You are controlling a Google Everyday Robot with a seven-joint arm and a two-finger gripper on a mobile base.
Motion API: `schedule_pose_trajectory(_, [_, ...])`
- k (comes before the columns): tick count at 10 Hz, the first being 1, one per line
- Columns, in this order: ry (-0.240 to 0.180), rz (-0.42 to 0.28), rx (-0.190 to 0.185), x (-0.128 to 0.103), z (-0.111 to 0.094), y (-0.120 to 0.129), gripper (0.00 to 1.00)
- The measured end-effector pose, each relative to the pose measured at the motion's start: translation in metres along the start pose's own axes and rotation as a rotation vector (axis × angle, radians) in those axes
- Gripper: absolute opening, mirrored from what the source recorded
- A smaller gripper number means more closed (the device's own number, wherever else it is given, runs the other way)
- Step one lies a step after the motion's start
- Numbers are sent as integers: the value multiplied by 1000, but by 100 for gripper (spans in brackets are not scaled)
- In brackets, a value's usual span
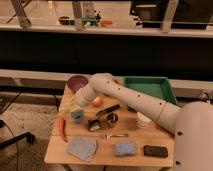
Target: Place banana in plastic cup
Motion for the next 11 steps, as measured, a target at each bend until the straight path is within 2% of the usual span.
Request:
schedule_pose_trajectory(3, [-10,19,-10,7,6,2,17])
schedule_pose_trajectory(11, [-5,28,-9,9,-1,7,19])
